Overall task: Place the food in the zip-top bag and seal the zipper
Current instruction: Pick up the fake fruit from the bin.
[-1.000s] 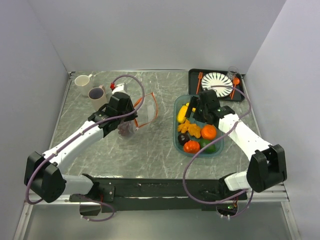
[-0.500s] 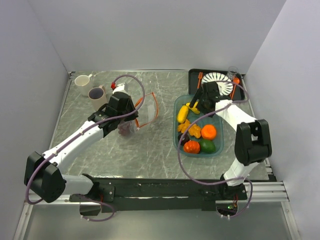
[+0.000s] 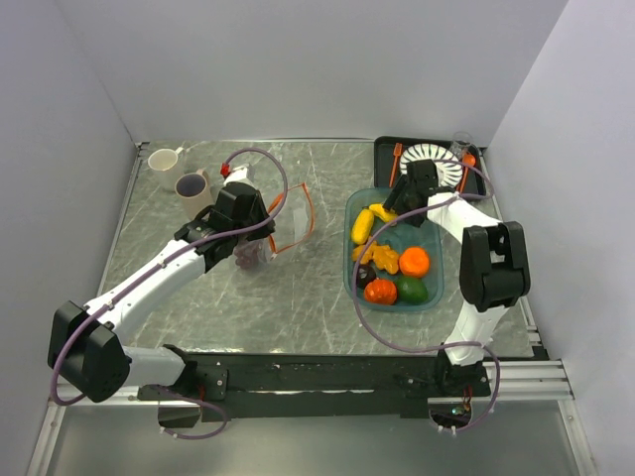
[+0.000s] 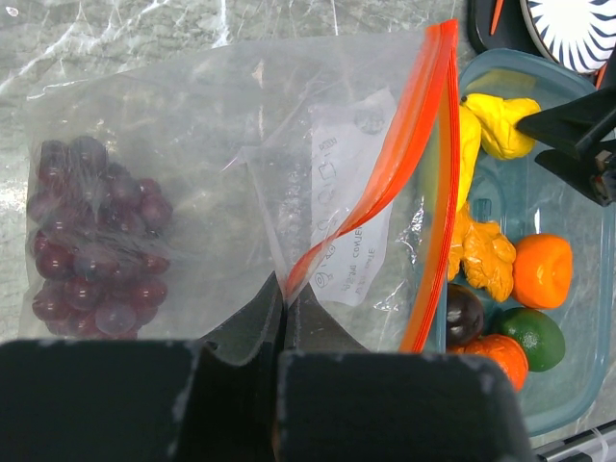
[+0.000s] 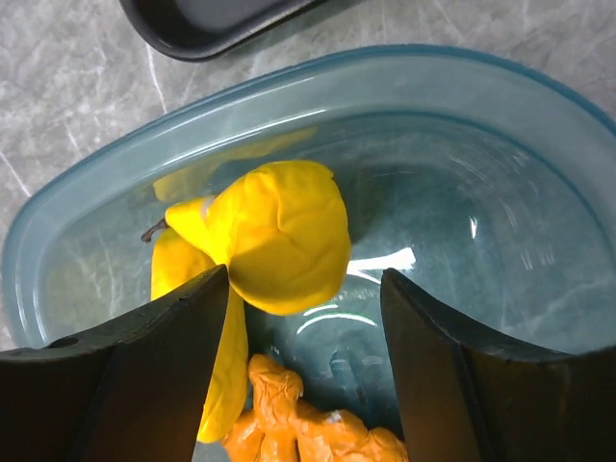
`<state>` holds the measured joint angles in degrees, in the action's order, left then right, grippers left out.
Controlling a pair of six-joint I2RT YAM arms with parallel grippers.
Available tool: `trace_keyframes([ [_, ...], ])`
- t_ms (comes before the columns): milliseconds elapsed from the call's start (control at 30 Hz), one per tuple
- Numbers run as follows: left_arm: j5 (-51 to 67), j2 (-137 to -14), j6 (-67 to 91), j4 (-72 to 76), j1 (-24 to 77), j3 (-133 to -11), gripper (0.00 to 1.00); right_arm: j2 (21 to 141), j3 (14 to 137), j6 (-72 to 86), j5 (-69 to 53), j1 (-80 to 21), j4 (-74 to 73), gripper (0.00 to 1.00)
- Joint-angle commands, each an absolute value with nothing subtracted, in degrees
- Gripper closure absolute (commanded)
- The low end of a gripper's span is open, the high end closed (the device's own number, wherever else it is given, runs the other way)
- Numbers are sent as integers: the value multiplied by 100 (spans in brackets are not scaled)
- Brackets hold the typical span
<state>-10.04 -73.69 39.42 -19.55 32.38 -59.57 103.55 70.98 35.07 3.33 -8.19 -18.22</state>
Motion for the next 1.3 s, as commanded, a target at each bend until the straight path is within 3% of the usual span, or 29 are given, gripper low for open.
trace_keyframes([
  [0, -888, -7190, 3858, -1854, 3252, -6135, 99, 10468, 7181, 3489, 88, -773, -1504, 31],
  [200, -888, -7181, 3876, -1872, 3243, -6100, 99, 10617, 7172, 3498, -123, -721, -1406, 52],
  [367, -896, -7172, 3858, -1855, 3252, -6100, 99, 10293, 6935, 3463, -176, -721, -1240, 79],
  [500, -853, -7216, 3850, -1855, 3252, -6117, 99, 10020, 6742, 3410, -184, -721, -1248, 82],
  [567, -835, -7216, 3841, -1872, 3252, -6117, 99, 9871, 6680, 3410, -176, -721, -1231, 89],
  [1267, -835, -7268, 3788, -1854, 3243, -6258, 99, 7551, 5555, 3516, -712, -852, -914, 91],
])
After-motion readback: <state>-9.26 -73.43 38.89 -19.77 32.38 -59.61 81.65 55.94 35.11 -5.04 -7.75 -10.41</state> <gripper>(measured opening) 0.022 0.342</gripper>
